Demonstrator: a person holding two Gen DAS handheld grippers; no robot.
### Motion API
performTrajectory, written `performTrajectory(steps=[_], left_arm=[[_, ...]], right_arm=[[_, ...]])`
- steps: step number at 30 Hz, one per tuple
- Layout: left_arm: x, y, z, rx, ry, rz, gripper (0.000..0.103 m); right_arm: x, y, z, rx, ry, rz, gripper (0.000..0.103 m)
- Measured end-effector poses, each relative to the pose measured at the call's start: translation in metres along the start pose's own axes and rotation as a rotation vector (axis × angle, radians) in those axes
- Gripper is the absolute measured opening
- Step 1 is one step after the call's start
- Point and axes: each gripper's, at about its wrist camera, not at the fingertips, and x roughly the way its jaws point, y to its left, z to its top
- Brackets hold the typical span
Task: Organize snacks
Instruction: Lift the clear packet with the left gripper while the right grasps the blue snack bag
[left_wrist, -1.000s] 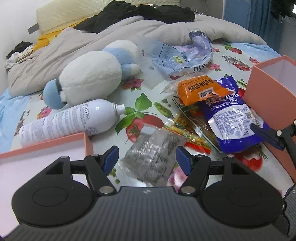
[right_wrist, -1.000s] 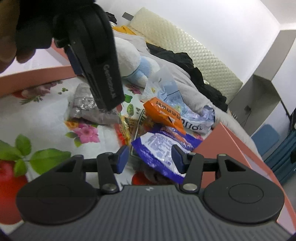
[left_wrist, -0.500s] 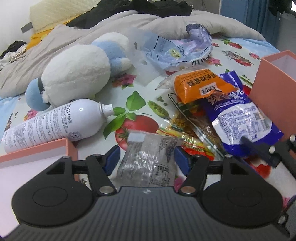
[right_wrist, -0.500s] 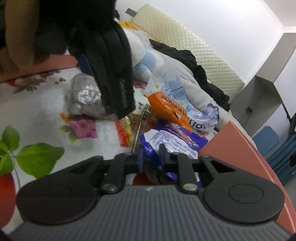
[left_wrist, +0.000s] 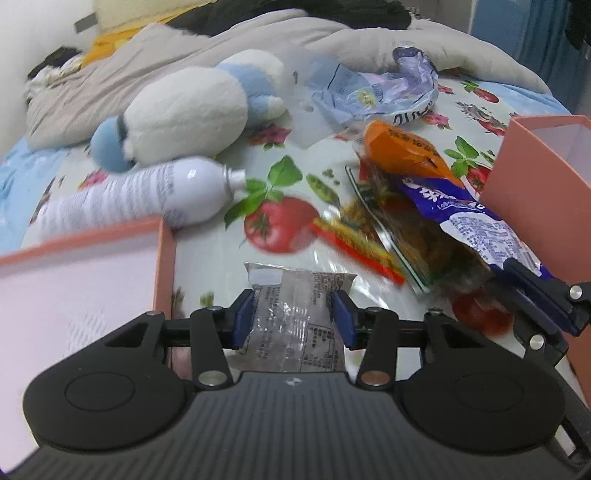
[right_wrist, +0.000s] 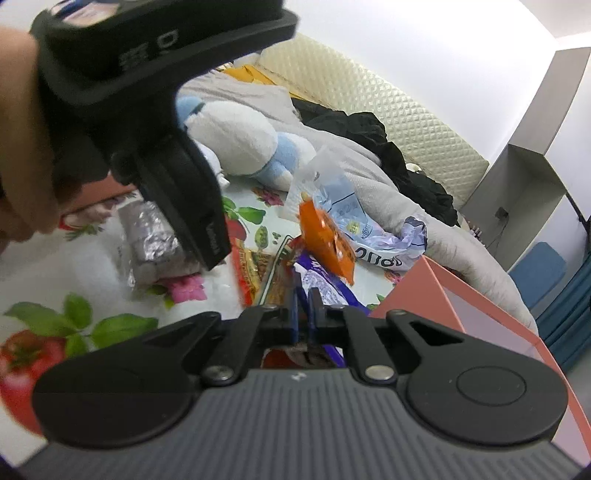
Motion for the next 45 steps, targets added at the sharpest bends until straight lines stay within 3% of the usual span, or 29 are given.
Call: performTrajectory(steps=[14, 24, 28, 29, 31, 33, 34, 37, 38, 45], left_arm=[[-0.074, -0.017, -0.065, -0.108, 0.007, -0.003, 0.027], [-0.091, -0.015, -0.076, -0.119, -0.001, -0.028, 0.027], [-0.094, -0.014, -0.075, -0.115, -0.011, -0.029, 0.027], [-0.094, -0.014, -0.075, -0.113, -0.014, -0.028, 0.027], [-0.093, -0.014, -0.074, -0.111, -0.017, -0.031, 0.028], [-0.091, -0.013, -0.072, -0.108, -0.017, -0.039, 0.028], [-0.090, -0.013, -0.072, -0.104, -0.016, -0.039, 0.034], [-0.089, -0.011, -0.071, -0.083, -0.053, -0.067, 0.065], [-0.089, -0.010, -0.070, -0.075, -0.071, -0.083, 0.071], [-0.071, -0.012, -0.063, 0.023, -0.065, -0.100, 0.071]], right_arm=[[-0.077, -0.015, -0.017, 0.139, 0.018, 0.191, 0.006], [-0.113, -0.008, -0.038, 0.156, 0.092, 0.299, 0.007], [-0.114, -0.014, -0.041, 0.267, 0.141, 0.364, 0.017], [-0.114, -0.015, -0.041, 0.284, 0.145, 0.372, 0.034], [-0.117, -0.017, -0.037, 0.302, 0.125, 0.385, 0.057], [-0.123, -0.019, -0.035, 0.334, 0.104, 0.396, 0.069], [-0.122, -0.022, -0.033, 0.354, 0.097, 0.397, 0.075], [-0.113, -0.026, -0.031, 0.375, 0.102, 0.368, 0.077], [-0.108, -0.026, -0.031, 0.376, 0.111, 0.356, 0.078], [-0.066, -0.031, -0.039, 0.406, 0.202, 0.306, 0.078]])
